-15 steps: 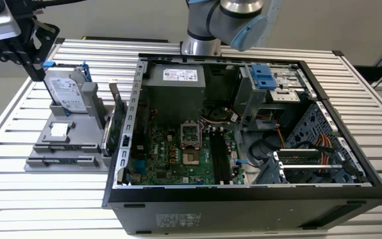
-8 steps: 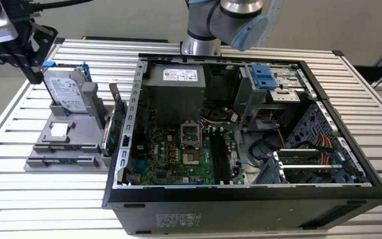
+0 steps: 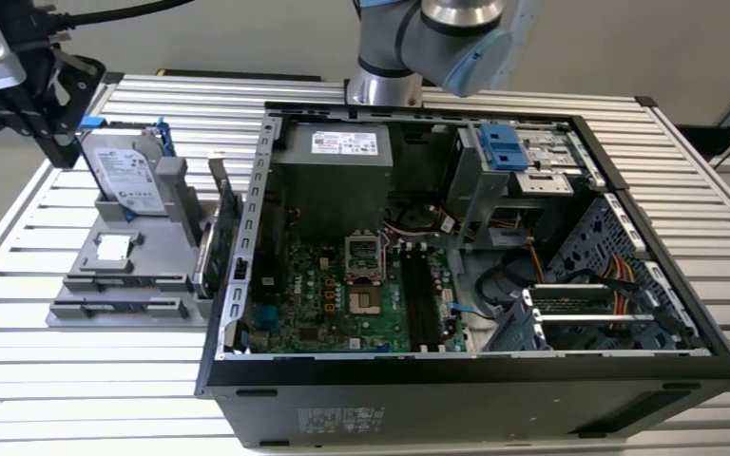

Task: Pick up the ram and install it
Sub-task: 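Reach for the ram, then pick up the ram and move it above insertion slot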

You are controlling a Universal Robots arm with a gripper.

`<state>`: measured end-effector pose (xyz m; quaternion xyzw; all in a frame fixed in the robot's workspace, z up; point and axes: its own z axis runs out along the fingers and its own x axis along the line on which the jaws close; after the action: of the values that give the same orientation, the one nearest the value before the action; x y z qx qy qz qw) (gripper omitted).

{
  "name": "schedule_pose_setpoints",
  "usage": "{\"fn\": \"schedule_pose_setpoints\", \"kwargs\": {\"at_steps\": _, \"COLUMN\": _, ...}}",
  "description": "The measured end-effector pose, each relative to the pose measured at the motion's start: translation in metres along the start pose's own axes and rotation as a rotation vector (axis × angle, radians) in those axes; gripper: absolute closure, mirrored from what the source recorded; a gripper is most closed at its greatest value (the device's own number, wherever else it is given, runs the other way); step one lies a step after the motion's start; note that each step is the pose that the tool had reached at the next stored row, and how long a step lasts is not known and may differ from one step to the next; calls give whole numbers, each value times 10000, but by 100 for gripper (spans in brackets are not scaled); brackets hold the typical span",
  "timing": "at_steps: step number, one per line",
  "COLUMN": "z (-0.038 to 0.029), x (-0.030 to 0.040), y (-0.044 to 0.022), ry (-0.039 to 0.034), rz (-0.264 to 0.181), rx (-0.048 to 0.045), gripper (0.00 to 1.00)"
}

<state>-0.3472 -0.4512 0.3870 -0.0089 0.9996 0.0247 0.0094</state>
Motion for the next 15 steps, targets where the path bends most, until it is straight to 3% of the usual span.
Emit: {"fn": "schedule_pose_setpoints", "kwargs": {"at_steps": 15, "z": 0, "x": 7, "y": -161, "ry": -1, "rz": 29, "rx": 1, "gripper": 100}}
